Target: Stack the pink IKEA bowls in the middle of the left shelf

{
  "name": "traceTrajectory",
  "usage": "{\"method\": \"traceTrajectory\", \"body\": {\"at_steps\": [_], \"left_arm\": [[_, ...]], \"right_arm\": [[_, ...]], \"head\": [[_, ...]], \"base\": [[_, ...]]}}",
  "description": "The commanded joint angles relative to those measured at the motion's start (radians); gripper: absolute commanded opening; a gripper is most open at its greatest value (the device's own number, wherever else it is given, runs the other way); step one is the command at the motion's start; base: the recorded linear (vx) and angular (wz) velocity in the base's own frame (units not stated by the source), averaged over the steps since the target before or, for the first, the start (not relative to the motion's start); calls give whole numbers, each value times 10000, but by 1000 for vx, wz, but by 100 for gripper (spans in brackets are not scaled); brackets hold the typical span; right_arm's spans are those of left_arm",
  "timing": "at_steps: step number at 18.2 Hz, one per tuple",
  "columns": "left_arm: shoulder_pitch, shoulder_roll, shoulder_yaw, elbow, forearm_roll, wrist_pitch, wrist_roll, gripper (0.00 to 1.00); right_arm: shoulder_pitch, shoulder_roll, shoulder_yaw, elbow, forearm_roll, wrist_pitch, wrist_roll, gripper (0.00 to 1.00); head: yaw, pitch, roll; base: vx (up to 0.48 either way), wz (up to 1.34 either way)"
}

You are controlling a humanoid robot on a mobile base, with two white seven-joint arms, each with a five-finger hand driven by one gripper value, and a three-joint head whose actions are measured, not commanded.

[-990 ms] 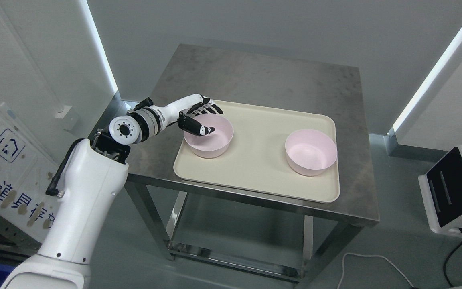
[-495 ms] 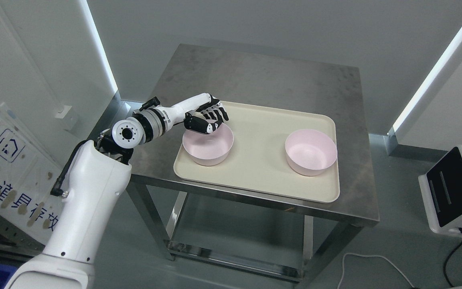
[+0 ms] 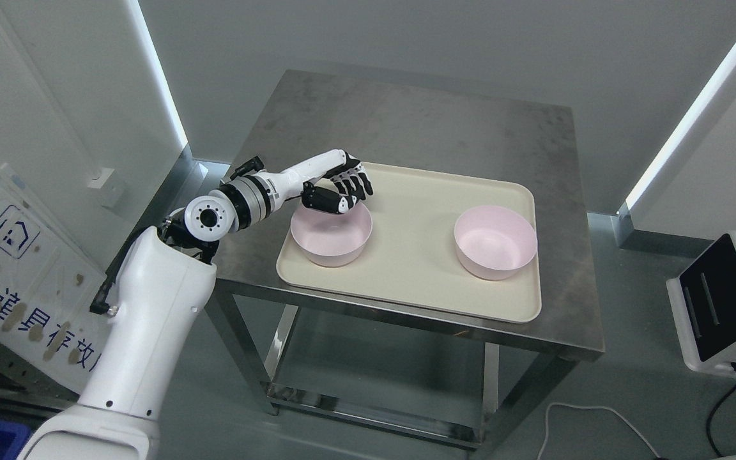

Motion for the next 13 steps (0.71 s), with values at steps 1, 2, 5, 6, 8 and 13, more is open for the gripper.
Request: {"method": "traceTrajectory", "body": {"at_steps": [1, 2, 5, 6, 8, 13], "left_arm": [[-19, -53, 491, 184, 30, -604, -157, 10], [-19, -52, 599, 199, 0, -819, -158, 26], [-34, 39, 493, 184, -16, -867, -157, 54], [-19, 222, 447, 184, -31, -867, -158, 54], [-4, 605, 371, 199, -77, -867, -325, 54], [-187, 929, -656, 612, -154, -867, -603, 50]], "right_arm": [[16, -175, -107, -337, 0, -7, 3, 100], [16, -175, -107, -337, 0, -7, 3, 100], [16, -175, -107, -337, 0, -7, 3, 100], [16, -175, -107, -337, 0, -7, 3, 100], [16, -175, -107, -337, 0, -7, 3, 100], [16, -175, -107, -337, 0, -7, 3, 100]], "head": [[0, 0, 0], [0, 0, 0], [0, 0, 0], [0, 0, 0], [0, 0, 0], [0, 0, 0]], "base": [[0, 0], [0, 0], [0, 0], [0, 0], [0, 0], [0, 0]]}}
